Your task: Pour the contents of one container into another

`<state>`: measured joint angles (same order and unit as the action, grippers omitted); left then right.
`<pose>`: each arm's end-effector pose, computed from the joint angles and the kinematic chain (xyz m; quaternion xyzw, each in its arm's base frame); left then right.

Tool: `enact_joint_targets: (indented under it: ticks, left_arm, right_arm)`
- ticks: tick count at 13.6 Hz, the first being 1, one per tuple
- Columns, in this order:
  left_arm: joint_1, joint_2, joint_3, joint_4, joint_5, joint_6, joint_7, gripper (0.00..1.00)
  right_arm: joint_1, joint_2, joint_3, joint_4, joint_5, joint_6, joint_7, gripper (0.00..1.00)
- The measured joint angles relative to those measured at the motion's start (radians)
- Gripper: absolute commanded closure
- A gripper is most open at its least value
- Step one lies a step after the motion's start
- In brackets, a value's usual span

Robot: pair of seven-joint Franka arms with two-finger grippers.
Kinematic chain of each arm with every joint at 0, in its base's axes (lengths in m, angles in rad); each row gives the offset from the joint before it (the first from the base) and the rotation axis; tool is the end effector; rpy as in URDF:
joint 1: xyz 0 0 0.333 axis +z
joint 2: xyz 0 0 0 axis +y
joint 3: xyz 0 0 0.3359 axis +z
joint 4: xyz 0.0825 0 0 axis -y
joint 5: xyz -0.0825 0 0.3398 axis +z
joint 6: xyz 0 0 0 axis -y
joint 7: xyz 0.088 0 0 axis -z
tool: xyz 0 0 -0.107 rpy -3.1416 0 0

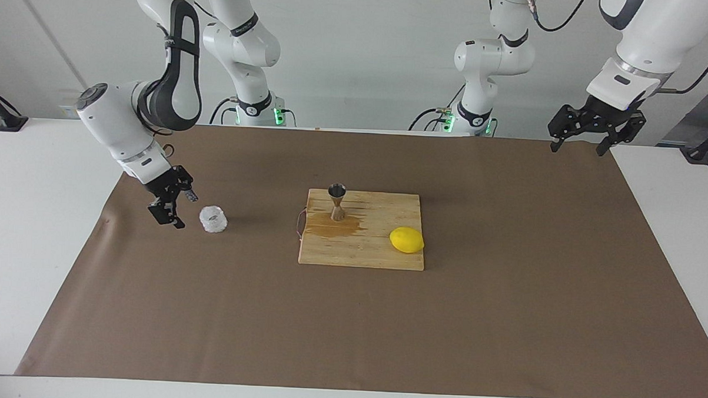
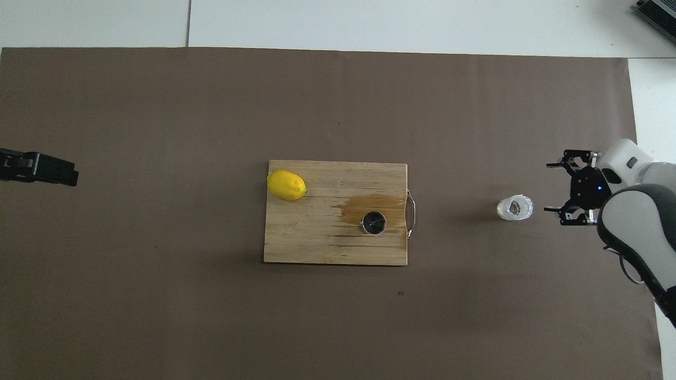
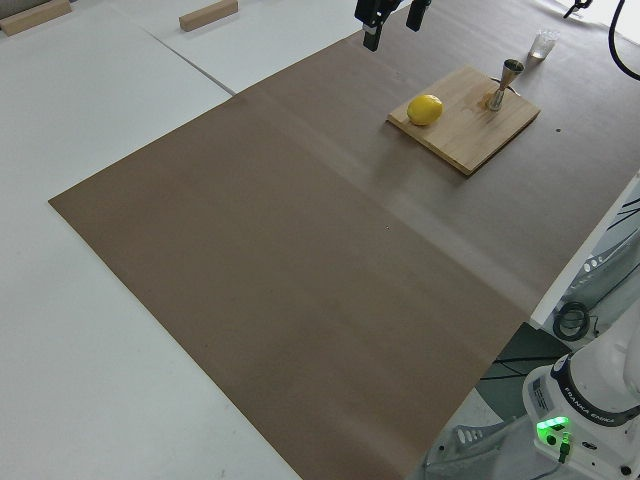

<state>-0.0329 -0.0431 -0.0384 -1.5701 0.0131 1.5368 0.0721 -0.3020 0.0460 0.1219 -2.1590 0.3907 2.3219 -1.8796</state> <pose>0.4917 -0.0342 0.6633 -0.9974 0.0714 -0.0049 0.0074 0.5138 -0.0872 0.4352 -0.7395 -0.6533 -0.1598 0.0294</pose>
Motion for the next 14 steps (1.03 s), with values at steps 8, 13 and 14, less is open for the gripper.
enact_joint_targets:
  ticks: [8,13,14]
  left_arm:
    - [0.000,0.000,0.000,0.000,0.000,0.000,0.000,0.00]
    - [0.000,0.000,0.000,0.000,0.000,0.000,0.000,0.00]
    - [0.000,0.000,0.000,0.000,0.000,0.000,0.000,0.00]
  right_arm:
    - [0.196,-0.058,0.012,0.168,-0.268,-0.134,0.947,0.00]
    - [0.223,-0.067,0.012,0.298,-0.326,-0.299,1.531,0.00]
    - [0.225,-0.068,0.012,0.329,-0.346,-0.336,1.632,0.00]
